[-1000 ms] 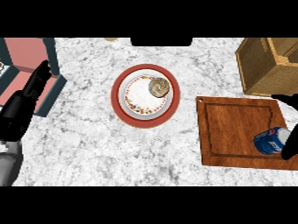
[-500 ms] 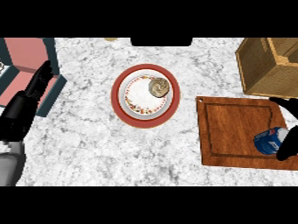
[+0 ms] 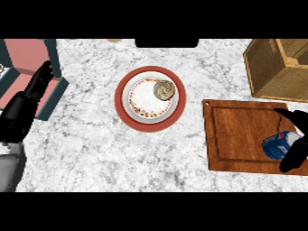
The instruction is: Pick the can from the cutting board and place it in the basket
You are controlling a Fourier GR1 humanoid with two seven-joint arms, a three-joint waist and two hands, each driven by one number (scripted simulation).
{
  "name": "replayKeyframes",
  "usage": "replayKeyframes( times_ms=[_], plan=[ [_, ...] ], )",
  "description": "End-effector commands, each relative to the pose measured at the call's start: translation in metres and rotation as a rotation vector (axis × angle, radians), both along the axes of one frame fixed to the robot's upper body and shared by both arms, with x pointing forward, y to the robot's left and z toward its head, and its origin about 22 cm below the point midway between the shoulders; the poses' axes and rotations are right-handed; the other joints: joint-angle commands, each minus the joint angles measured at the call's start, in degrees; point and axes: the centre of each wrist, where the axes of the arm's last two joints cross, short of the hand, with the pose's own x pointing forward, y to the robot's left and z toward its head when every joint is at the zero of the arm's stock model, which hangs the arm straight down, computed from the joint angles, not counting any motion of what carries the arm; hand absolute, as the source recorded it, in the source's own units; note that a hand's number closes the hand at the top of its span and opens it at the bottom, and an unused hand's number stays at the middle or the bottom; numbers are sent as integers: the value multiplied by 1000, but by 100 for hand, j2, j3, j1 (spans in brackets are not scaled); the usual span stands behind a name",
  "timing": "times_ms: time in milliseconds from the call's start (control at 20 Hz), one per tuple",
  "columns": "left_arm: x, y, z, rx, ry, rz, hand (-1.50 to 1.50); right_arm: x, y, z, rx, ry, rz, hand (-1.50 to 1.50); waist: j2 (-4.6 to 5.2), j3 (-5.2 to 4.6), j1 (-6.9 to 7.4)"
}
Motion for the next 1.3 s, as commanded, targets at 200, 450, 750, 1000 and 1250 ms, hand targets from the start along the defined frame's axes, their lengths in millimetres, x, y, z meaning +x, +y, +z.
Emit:
replayKeyframes(
  times_ms=[200,450,750,1000,1250],
  plan=[
    [1,8,2,5,-3,-3,0,7,-14,-26,-25,36,-27,-150,6,1,23],
    [-3,-11,11,1,13,-14,0,3,-13,-29,-9,42,-25,-150,2,1,19],
    [-10,3,-13,-6,-19,-1,0,-8,-23,-42,72,17,-65,150,2,0,4],
    [8,-21,-4,19,1,4,0,-4,-20,-38,4,5,25,150,3,0,-11],
    [-3,-14,2,-10,-9,-11,0,-5,-14,-54,-38,-61,54,150,-3,1,13]
  ],
)
